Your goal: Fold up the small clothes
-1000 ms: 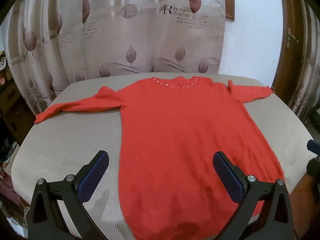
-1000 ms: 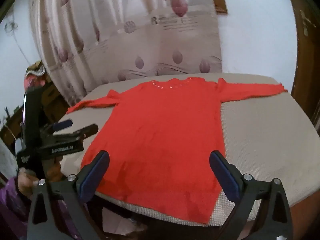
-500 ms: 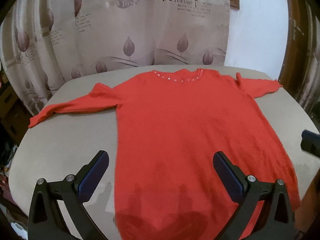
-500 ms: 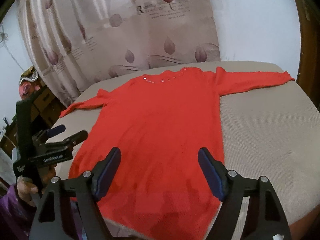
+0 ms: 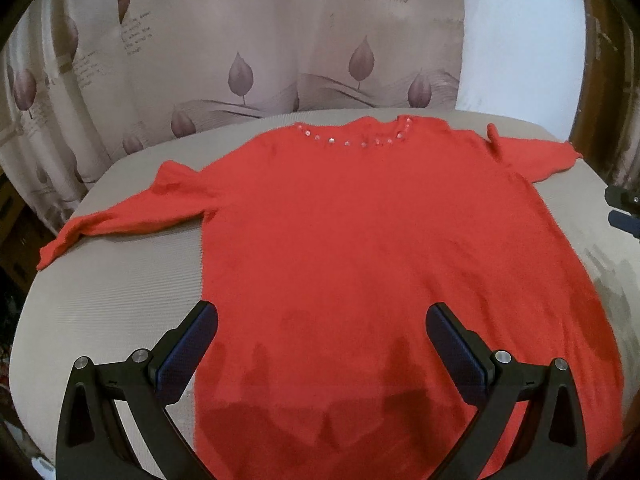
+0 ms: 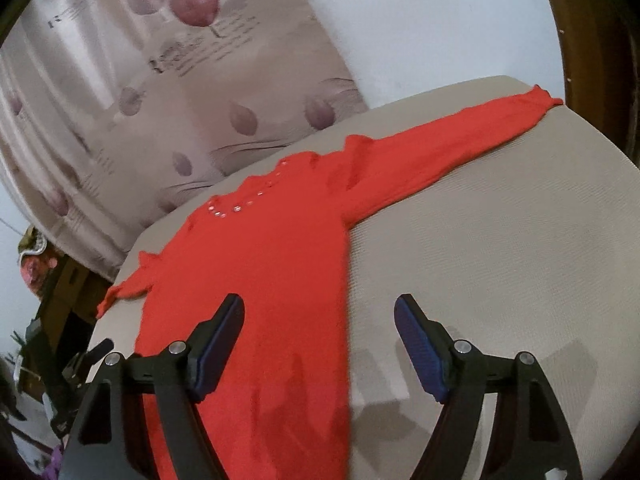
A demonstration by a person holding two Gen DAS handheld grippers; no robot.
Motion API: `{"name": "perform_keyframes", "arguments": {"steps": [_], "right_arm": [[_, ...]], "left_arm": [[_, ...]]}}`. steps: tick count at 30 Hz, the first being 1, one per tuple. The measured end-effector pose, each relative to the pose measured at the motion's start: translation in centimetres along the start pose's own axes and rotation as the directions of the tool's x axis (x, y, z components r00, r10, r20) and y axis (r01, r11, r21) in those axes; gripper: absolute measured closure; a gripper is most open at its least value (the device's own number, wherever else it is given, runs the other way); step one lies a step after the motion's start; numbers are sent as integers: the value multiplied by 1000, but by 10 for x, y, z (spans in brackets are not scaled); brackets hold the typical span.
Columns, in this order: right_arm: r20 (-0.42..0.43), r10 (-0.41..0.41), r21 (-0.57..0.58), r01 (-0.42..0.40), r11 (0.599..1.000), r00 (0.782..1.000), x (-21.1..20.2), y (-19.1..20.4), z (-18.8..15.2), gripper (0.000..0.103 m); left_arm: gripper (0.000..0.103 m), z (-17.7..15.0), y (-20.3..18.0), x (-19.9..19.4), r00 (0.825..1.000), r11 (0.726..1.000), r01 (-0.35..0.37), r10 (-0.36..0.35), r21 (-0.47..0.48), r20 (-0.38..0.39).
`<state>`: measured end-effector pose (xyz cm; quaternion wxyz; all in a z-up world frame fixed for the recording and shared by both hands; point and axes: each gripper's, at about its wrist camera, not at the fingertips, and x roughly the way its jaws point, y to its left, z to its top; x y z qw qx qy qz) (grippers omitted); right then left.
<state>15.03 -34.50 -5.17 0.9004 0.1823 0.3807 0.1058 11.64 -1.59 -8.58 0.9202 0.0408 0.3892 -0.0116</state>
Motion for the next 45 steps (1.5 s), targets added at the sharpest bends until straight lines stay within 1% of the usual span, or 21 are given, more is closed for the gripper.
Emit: {"name": "perform_keyframes", "arguments": {"steps": [5,11,17,21,25,33,39,45], "right_arm": [[-20,12,9,-12,1000,1000,14,-3,7,27],[-41,3,-61,-5,998,999,24,16,-8,27],[-14,-47,-145,44,988,999,23,40,-19,27],[12,-98,-206,98,974,995,22,55,-28,27],[31,-139,-264,142,954,990,23,67,-36,27],[45,-162,-342,167,925,986,27,85,-40,27],[43,-172,-356,176,918,984,31,84,-39,27],[42,-221,-347,221,911,974,39,75,-30,27]], "left_arm": [[0,2,-1,7,1000,1000,1,-1,-1,-5],[0,4,-1,9,1000,1000,2,-2,-3,-11],[0,4,2,11,1000,1000,13,-13,-19,0],[0,2,2,10,1000,1000,15,-15,-18,25],[0,2,2,11,999,1000,18,-18,-25,29],[0,2,3,13,1000,999,16,-15,-29,25],[0,1,4,21,1000,999,19,-19,-39,11],[0,-2,7,26,999,997,36,-35,-70,12]]}}
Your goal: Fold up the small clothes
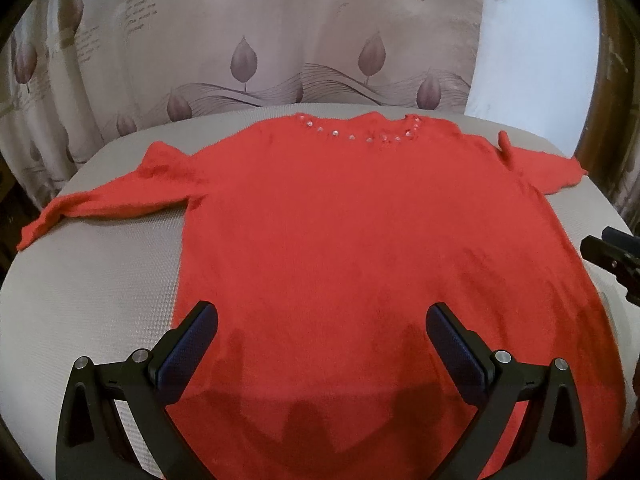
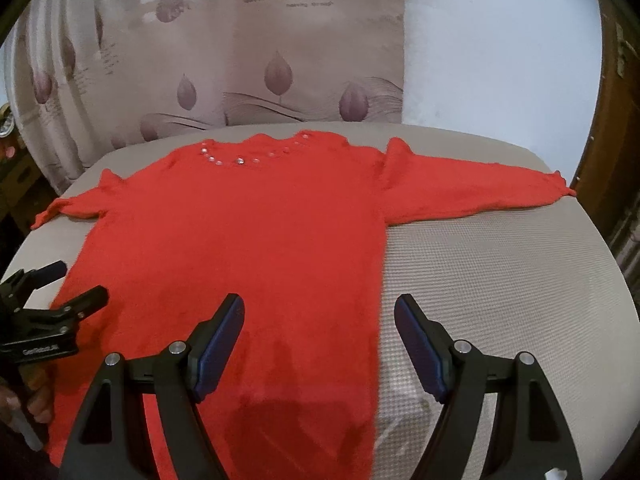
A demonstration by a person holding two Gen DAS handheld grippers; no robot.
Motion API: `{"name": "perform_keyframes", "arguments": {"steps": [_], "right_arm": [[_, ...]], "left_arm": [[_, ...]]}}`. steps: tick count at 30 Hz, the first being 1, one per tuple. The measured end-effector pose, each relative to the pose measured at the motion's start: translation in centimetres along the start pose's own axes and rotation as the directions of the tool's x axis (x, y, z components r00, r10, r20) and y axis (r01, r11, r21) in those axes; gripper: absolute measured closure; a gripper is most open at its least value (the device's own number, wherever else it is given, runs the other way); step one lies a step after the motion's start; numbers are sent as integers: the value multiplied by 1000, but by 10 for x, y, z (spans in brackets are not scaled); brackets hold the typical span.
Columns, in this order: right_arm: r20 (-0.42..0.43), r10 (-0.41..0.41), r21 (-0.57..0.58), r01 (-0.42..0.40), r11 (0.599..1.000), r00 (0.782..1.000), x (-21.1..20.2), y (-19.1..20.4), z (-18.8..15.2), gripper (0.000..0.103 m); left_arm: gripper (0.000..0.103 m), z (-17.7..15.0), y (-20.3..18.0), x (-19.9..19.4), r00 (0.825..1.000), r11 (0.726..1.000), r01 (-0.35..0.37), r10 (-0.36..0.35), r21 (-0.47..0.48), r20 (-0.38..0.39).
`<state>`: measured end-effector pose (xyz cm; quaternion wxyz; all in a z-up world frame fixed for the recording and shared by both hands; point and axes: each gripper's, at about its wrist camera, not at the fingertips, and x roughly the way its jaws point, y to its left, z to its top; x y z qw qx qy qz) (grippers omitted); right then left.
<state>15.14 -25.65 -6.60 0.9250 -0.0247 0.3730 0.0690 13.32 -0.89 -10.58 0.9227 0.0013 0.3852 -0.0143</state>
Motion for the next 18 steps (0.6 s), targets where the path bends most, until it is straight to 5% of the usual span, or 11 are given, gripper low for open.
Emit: {"name": "perform_keyframes", "arguments": {"steps": [12,18], "right_arm": [[-5,-60,-15,60,998,998,15,-18,7,27],[-29,25,64,-23,998,999,31,-54,10,27]], "left_arm": [[0,-5,1,1,1000,1000,4,-4,-22,9],[0,-5,5,4,1000,999,12,-13,-45,-12]]}}
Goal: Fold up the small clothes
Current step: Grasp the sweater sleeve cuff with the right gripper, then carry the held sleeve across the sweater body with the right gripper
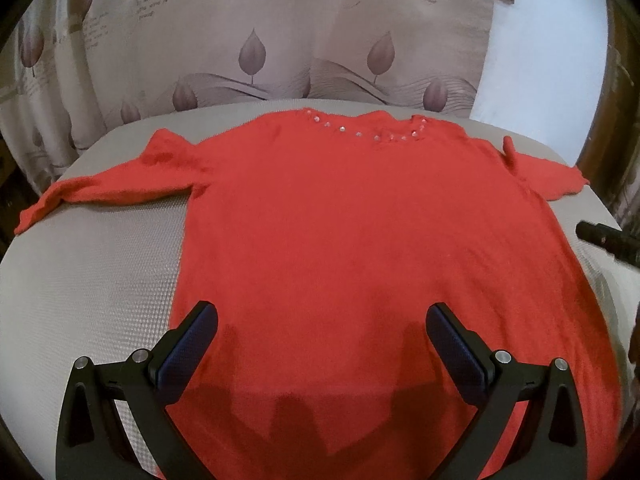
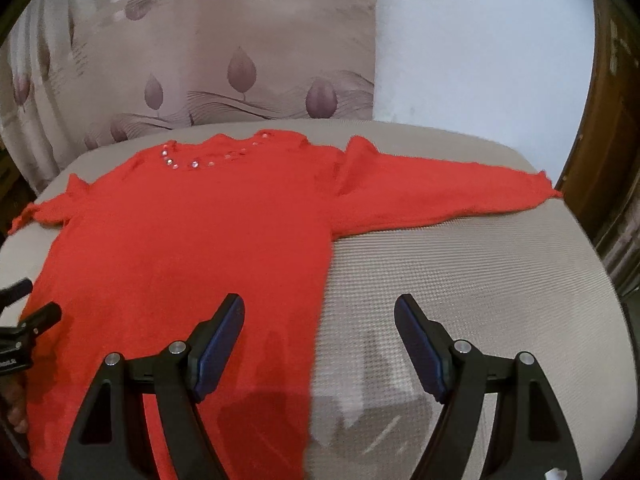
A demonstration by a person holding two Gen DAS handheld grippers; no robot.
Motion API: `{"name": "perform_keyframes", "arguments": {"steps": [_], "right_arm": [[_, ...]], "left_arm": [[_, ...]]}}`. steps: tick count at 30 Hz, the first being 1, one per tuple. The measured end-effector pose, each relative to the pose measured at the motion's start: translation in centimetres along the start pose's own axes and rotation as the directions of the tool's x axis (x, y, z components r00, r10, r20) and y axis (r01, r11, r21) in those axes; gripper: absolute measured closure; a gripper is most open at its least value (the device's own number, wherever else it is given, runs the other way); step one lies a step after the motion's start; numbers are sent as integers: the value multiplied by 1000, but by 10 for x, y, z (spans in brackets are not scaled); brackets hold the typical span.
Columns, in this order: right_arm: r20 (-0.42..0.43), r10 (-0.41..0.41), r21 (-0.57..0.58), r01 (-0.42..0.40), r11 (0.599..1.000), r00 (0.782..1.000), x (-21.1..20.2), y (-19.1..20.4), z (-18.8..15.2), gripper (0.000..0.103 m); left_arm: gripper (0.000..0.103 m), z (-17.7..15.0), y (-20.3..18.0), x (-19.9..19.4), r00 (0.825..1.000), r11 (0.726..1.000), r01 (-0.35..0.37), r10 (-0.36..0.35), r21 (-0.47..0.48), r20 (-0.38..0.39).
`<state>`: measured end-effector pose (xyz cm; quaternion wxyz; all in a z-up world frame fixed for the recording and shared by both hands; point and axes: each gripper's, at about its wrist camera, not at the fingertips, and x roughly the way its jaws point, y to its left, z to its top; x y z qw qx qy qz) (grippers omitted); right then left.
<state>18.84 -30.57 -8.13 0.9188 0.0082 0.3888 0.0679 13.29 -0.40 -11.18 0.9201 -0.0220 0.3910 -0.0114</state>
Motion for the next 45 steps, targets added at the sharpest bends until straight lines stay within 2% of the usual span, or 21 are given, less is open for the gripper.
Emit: {"name": "perform_keyframes", "arguments": {"steps": [2,5,7,8,11,12,13,18,20,27,32,33,35,36,38,39,41,43,45], "right_arm": [[2,82,94,-82,992,997,8,-28,3,27],[44,161,254,-167,953,986,20,-86,15,27],[80,186,392,-202,898,979,29,-136,22,27],[108,192,470,-220,855,976,34,-165,24,27],[144,189,614,-238,753,971,47,-223,24,28],[160,207,668,-261,697,965,54,-244,23,29],[189,217,695,-286,660,958,58,-259,24,37],[201,192,750,-277,600,961,74,-307,45,40],[191,167,767,-253,590,967,82,-324,55,40],[154,186,773,-236,589,970,108,-359,90,41],[123,202,791,-219,571,972,115,-370,98,45],[103,199,793,-201,574,975,116,-372,100,50],[23,149,782,-111,613,989,120,-374,102,77],[-29,112,775,-48,630,993,122,-377,100,103],[-2,126,788,-76,611,992,119,-380,95,102],[-5,94,778,-55,626,996,114,-375,96,100],[42,85,761,-87,643,995,103,-362,100,98],[123,156,728,-195,657,980,87,-326,112,98],[161,223,681,-272,680,961,75,-282,125,98]], "left_arm": [[0,0,2,1,1000,1000,6,-6,-6,-9],[0,0,4,4,1000,1000,21,-21,-19,-20],[0,0,7,6,999,999,29,-30,-34,-30],[0,1,9,7,999,998,34,-36,-44,-38],[0,1,13,12,997,997,41,-46,-72,-59],[0,0,15,13,997,996,44,-49,-81,-64],[0,0,16,13,996,995,45,-51,-86,-67],[0,0,16,14,996,996,37,-43,-83,-72],[0,0,15,14,996,997,33,-39,-77,-75],[0,0,14,16,996,997,25,-31,-70,-84],[0,-1,14,16,996,997,27,-33,-70,-83],[0,-1,14,16,996,997,28,-34,-70,-83],[0,-1,15,16,996,997,31,-37,-72,-81],[0,-1,15,16,996,997,33,-39,-74,-81],[0,-2,15,16,996,996,36,-42,-79,-78],[0,-2,16,16,996,996,37,-43,-81,-77],[0,-2,16,16,996,995,42,-48,-87,-77],[0,-2,18,16,996,994,46,-54,-101,-71],[0,-1,21,14,996,991,57,-66,-117,-67]]}}
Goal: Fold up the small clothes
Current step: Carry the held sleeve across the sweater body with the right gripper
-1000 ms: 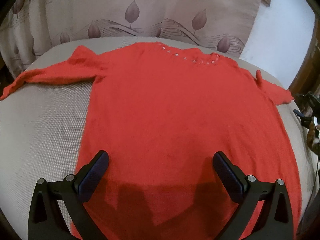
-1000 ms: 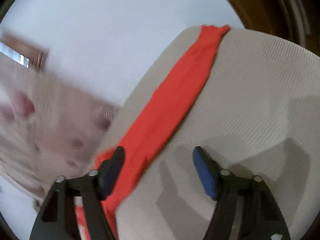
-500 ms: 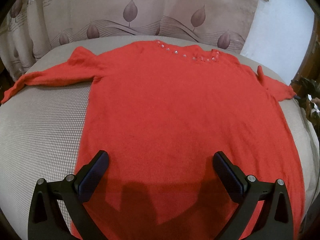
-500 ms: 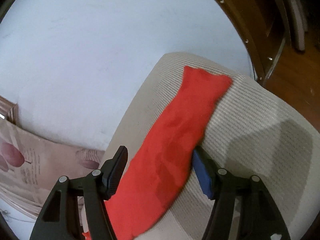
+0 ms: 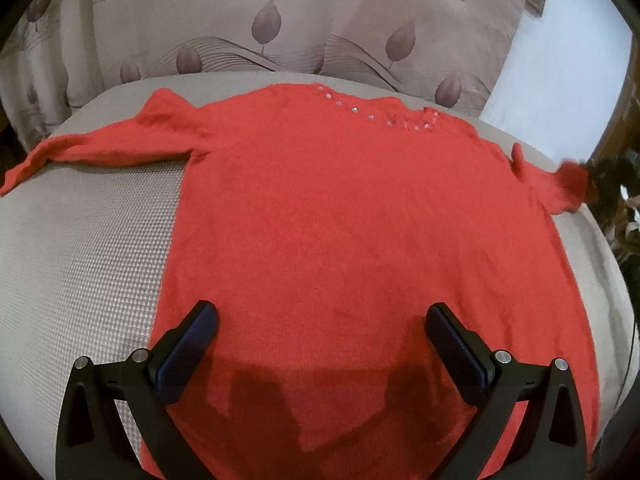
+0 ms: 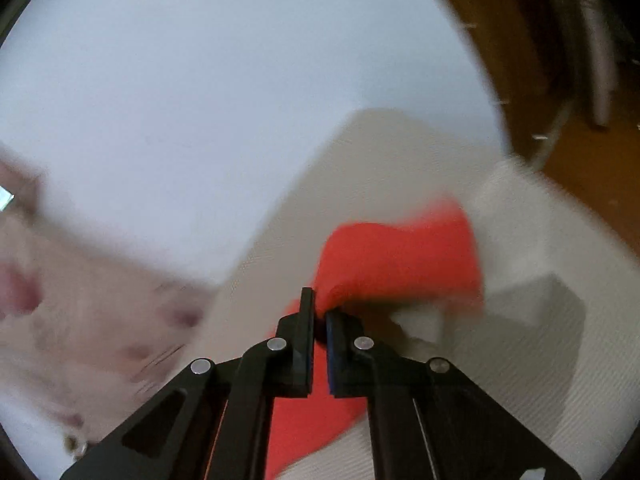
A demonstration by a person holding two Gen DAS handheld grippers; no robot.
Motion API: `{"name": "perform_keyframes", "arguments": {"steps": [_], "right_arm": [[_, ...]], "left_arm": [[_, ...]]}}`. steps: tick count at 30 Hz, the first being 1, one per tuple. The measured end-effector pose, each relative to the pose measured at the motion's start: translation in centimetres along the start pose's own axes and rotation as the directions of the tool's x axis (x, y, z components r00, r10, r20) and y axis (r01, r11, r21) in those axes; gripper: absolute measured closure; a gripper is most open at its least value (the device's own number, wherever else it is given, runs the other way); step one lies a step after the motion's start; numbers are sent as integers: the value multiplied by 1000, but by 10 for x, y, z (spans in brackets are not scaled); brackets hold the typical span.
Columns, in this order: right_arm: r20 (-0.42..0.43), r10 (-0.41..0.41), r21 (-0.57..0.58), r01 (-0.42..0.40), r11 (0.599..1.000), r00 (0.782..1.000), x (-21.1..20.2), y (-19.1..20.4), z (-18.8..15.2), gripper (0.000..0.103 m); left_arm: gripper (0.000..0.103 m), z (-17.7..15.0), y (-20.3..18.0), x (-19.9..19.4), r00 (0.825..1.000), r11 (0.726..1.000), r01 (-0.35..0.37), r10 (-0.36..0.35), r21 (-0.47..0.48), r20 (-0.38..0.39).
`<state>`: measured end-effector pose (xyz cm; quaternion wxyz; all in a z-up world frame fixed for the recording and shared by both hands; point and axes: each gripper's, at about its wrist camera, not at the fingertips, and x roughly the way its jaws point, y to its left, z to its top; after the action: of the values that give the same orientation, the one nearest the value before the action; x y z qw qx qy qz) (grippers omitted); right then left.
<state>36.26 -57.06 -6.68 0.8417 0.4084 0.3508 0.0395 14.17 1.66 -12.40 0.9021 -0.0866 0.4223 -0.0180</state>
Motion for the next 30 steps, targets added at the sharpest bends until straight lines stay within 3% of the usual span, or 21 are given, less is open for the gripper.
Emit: {"name": "perform_keyframes", "arguments": {"steps": [4,6,10,14,15,19,23,25,26,27,28,29,30], "right_arm": [[-89,135,-127,-146,981,987,17,104,-62,98],[-162,195,-189,-225,956,967,40,163,-108,98],[-313,225,-253,-309,917,923,103,241,-206,98],[-438,196,-250,-329,911,877,162,268,-294,98],[-454,165,-265,-310,913,876,177,273,-317,98],[-461,118,-297,-278,914,880,200,288,-357,98],[-437,19,-443,-233,866,899,204,308,-376,93],[-374,-97,-602,-162,782,922,200,316,-392,89],[-301,-197,-729,-92,678,933,201,330,-406,86],[-229,-258,-816,-41,577,939,199,339,-416,76],[-163,-294,-878,-3,479,942,195,344,-425,63],[-118,-312,-913,20,407,943,192,346,-432,57],[-63,-329,-952,42,302,942,190,352,-445,42]], "left_arm": [[0,2,14,-15,999,998,25,-24,-54,25],[0,2,26,-28,998,996,34,-29,-86,52],[0,1,54,-43,997,990,49,-42,-134,58],[0,-5,83,-52,997,987,26,-14,-158,74],[0,-7,90,-52,997,987,18,-6,-162,75],[0,-14,111,-51,997,982,24,-9,-190,80],[0,-19,122,-44,997,977,33,-19,-211,68],[0,-21,125,-40,998,974,37,-23,-223,66],[0,-22,125,-41,997,975,39,-23,-221,74],[0,-23,124,-42,997,976,38,-21,-215,81],[0,-23,124,-43,996,977,38,-21,-212,81],[0,-23,124,-43,996,977,37,-20,-208,83],[0,-24,124,-43,996,977,36,-19,-209,83]]}}
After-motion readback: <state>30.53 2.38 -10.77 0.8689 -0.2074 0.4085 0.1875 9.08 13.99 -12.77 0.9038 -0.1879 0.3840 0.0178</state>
